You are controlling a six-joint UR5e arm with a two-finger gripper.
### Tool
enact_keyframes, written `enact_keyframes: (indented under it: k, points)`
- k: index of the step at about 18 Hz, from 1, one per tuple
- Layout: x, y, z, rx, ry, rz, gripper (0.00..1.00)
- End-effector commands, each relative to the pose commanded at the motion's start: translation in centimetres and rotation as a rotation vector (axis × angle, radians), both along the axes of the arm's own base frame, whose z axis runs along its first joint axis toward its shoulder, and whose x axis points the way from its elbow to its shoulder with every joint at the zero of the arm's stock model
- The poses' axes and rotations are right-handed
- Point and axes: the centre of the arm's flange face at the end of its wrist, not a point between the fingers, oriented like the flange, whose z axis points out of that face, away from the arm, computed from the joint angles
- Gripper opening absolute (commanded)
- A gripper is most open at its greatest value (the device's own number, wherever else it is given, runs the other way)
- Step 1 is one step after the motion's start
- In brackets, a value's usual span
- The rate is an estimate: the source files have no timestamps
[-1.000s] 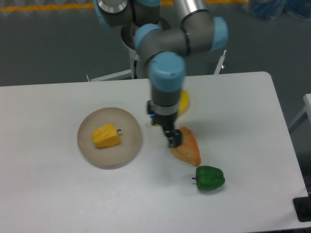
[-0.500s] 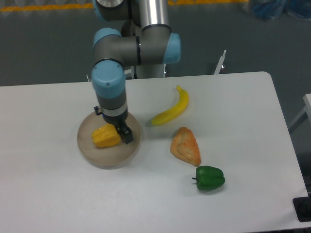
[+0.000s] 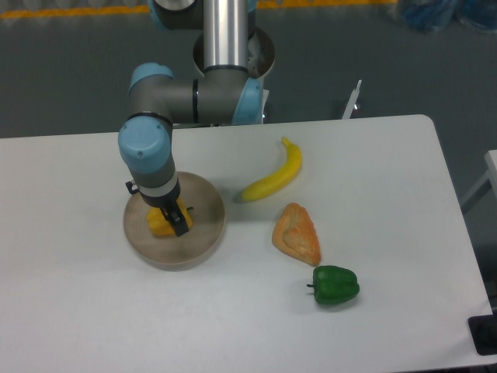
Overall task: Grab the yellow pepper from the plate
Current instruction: 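Close the gripper around the yellow pepper on the plate, then lift the yellow pepper off the plate and carry it past the banana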
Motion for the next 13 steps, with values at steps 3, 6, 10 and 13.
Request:
enact_keyframes:
  k: [3,6,10,13]
  points:
    - [0.6,0.4,-0.7,0.002,0.0,-0.02,0.7]
    - [0.4,0.1,0.5,0.018,-0.002,-0.015,0.09]
    - [-0.1,0.0,2.9,0.049,0.014,-0.008,0.06]
    - [-2.4,-0.4,5.8,0.096,0.026,0.035,0.07]
